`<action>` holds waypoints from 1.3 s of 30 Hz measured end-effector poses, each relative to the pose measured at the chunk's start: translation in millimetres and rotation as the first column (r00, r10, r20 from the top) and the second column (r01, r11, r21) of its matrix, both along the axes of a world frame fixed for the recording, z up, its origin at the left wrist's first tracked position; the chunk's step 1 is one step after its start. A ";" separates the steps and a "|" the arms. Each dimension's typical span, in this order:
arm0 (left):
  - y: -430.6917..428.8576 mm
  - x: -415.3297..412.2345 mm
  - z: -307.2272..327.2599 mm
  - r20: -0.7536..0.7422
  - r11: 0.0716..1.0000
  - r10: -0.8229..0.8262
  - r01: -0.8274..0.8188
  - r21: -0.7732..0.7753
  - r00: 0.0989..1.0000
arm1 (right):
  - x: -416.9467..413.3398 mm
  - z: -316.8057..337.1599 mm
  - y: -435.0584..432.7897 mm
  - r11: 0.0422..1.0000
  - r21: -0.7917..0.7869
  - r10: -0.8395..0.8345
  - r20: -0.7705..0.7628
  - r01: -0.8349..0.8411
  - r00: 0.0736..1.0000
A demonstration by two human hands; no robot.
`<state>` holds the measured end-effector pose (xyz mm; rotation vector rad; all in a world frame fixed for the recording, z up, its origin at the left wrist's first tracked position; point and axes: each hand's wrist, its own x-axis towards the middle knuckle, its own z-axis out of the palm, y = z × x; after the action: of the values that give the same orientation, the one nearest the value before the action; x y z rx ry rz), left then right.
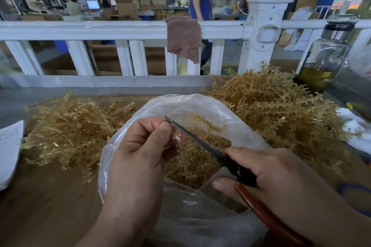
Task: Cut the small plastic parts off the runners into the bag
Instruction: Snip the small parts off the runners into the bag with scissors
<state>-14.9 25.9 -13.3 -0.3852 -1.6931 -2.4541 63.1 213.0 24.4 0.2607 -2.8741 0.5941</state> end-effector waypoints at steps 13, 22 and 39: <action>-0.3 -2.8 -3.7 0.027 1.000 -0.012 0.011 0.009 1.000 | 1.2 2.8 -4.0 1.000 -0.007 -0.015 0.036 0.015 0.999; 1.1 -1.7 -1.8 0.045 1.000 -0.026 0.026 0.006 0.999 | 1.5 4.5 -3.0 1.000 -0.020 -0.014 0.042 0.014 0.999; 0.6 1.8 6.5 0.085 1.000 -0.019 0.018 0.007 0.996 | 1.5 -2.1 -1.2 0.994 -0.109 0.017 0.006 -0.016 1.000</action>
<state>-13.1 26.5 -6.9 -0.3008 -1.7217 -2.5226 64.7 211.7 22.3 0.2666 -2.8372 0.7532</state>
